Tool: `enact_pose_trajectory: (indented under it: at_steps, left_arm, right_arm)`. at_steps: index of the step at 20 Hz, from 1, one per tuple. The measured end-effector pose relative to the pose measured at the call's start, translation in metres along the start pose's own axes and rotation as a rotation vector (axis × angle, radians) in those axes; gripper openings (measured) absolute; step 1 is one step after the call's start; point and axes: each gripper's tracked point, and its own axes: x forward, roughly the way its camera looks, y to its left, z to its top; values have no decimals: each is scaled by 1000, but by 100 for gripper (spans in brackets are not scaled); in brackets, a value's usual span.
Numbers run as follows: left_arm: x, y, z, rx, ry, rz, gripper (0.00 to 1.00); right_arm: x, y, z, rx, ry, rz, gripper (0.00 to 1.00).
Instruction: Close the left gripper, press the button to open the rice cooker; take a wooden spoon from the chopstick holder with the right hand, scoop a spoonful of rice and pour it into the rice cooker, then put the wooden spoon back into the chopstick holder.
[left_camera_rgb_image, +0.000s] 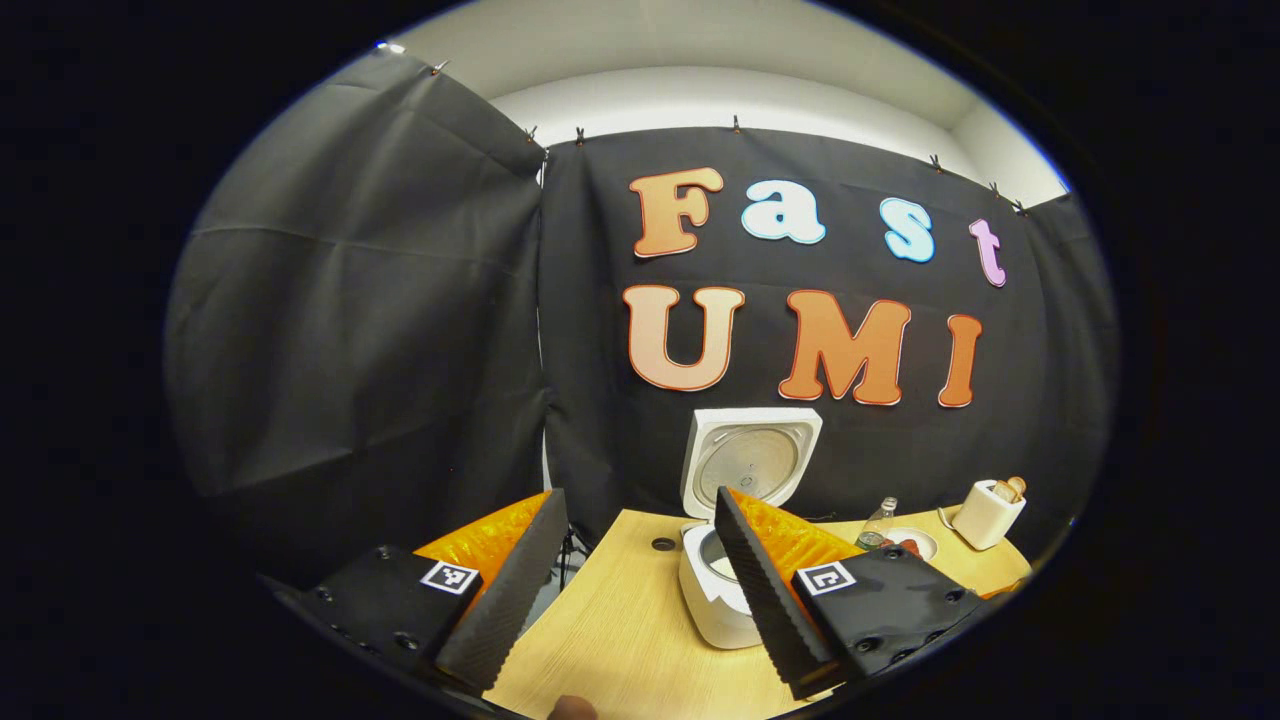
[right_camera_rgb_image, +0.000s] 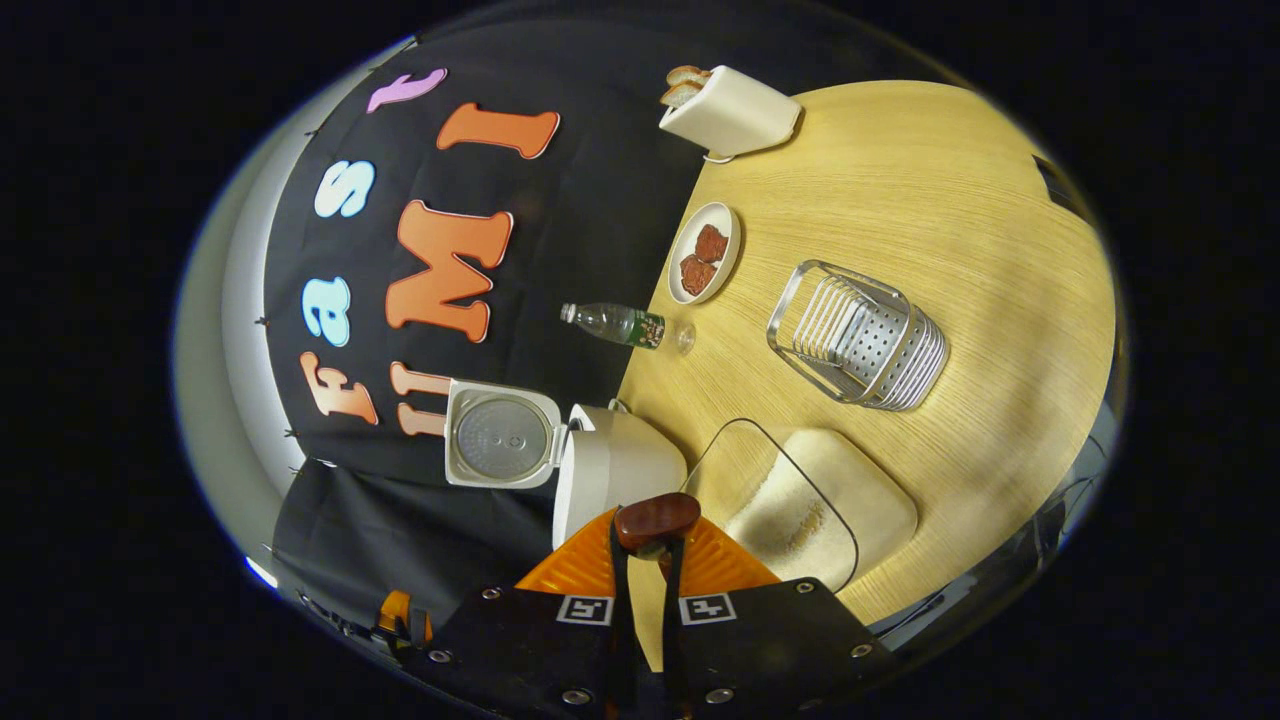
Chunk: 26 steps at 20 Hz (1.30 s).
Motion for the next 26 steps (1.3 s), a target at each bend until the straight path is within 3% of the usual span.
enact_pose_trajectory:
  at_steps: [14,26]
  left_arm:
    - [2,-2,-4,-10,-2,-25,100]
    - [1,-21,-9,5,16,-77,100]
  right_arm:
    - [16,98,24,40,25,90,10]
    - [115,186,42,10,9,132,10]
